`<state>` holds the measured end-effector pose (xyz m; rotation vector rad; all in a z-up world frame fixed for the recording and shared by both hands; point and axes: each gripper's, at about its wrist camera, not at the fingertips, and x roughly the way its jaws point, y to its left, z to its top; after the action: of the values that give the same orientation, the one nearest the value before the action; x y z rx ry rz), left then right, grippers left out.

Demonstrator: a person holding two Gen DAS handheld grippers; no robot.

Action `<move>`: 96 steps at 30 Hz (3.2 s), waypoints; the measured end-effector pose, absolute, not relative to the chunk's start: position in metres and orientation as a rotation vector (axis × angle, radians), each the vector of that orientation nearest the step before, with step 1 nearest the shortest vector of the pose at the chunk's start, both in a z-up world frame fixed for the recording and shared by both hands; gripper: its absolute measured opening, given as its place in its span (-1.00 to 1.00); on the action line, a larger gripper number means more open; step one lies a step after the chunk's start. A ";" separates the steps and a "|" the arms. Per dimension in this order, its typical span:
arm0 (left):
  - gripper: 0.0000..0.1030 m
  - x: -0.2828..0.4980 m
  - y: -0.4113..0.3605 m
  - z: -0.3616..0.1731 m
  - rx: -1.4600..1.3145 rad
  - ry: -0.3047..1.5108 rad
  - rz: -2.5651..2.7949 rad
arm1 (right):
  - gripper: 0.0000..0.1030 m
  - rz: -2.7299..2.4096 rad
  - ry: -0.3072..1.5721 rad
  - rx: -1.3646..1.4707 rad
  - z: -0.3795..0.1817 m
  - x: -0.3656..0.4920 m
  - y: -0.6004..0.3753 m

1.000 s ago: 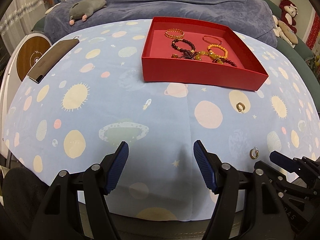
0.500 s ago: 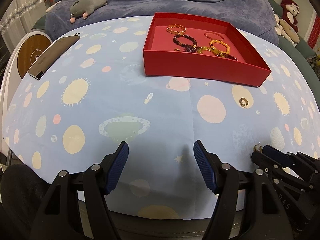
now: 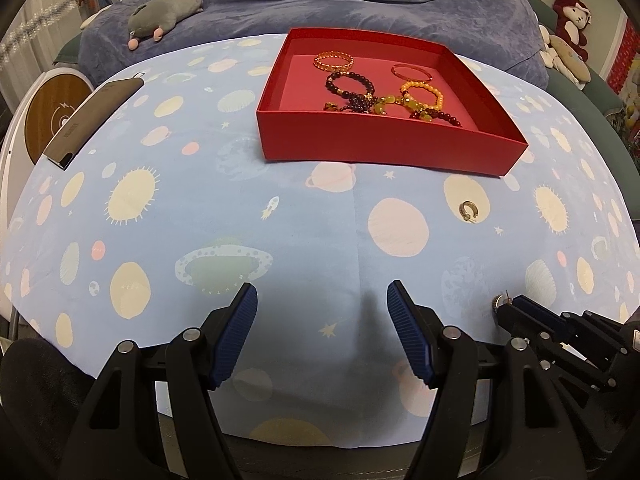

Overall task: Organize jewelry
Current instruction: 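Grasp the gold hoop earring on the cloth with the right gripper, then carry the gold hoop earring with the right gripper over the red box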

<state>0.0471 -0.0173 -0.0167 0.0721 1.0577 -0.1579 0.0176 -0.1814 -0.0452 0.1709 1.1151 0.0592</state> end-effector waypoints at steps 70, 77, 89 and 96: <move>-0.68 0.094 -0.108 -0.037 0.114 1.057 -0.311 | -0.66 -0.024 1.061 0.229 -0.025 0.040 -0.232; -0.68 0.085 -0.082 -0.025 0.080 1.067 -0.279 | -0.66 0.012 1.036 0.199 -0.010 0.038 -0.208; -0.68 0.077 -0.049 0.004 0.054 1.048 -0.222 | -0.66 0.052 0.982 0.137 0.019 0.040 -0.174; -0.68 0.080 -0.041 0.022 0.049 1.031 -0.203 | -0.66 0.065 0.956 0.124 0.032 0.047 -0.162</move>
<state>0.0803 -0.0406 0.0222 0.0492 1.0313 -0.2035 0.0465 -0.1622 0.0323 0.1237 0.9561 0.0645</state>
